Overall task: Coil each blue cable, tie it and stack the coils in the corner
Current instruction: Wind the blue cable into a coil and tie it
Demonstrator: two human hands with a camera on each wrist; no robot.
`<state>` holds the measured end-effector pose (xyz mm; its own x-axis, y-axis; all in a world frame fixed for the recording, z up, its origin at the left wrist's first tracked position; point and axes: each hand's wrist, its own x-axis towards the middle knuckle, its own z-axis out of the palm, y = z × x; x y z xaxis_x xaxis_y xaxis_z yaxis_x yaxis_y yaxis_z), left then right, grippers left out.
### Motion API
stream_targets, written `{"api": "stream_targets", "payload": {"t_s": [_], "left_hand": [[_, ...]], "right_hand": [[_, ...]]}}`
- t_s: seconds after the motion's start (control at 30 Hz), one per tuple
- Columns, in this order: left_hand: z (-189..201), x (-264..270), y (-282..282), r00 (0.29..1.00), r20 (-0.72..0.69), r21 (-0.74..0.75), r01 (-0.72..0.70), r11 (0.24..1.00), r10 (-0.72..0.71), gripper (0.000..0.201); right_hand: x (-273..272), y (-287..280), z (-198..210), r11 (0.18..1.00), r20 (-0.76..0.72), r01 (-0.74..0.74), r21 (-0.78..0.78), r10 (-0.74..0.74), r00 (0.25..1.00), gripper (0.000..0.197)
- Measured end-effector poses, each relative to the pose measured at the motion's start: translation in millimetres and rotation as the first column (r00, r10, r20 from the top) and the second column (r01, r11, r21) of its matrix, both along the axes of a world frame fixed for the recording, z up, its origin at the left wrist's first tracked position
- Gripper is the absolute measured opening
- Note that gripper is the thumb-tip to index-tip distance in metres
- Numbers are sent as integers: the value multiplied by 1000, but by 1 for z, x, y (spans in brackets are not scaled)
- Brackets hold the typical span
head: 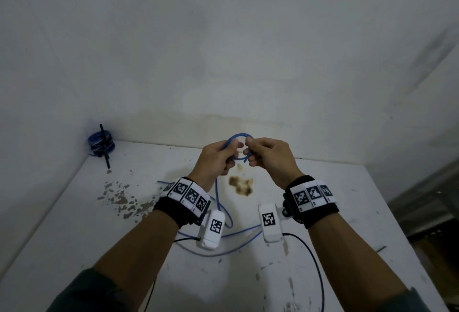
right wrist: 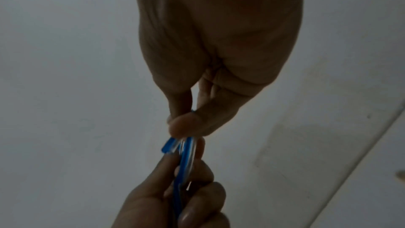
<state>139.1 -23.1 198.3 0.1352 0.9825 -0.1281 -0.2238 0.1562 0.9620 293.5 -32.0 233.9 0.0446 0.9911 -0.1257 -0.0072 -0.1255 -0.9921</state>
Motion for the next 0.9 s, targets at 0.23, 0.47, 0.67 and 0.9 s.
{"api": "stream_targets", "payload": {"t_s": [0.23, 0.47, 0.67, 0.9], "left_hand": [[-6, 6, -5, 996, -48, 103, -65, 992, 70, 15], [-6, 2, -7, 987, 1, 108, -159, 981, 160, 11], [-9, 2, -3, 979, 11, 61, -206, 977, 205, 9], [-13, 12, -10, 970, 108, -186, -195, 963, 217, 10]], "right_hand": [[-19, -1, -13, 985, -224, 167, -35, -170, 960, 34], [-16, -6, -13, 992, -149, 85, -97, -99, 984, 24], [-11, -14, -20, 998, -125, 21, -51, -27, 992, 20], [-11, -16, -24, 993, -120, 111, -50, -117, 986, 12]]}}
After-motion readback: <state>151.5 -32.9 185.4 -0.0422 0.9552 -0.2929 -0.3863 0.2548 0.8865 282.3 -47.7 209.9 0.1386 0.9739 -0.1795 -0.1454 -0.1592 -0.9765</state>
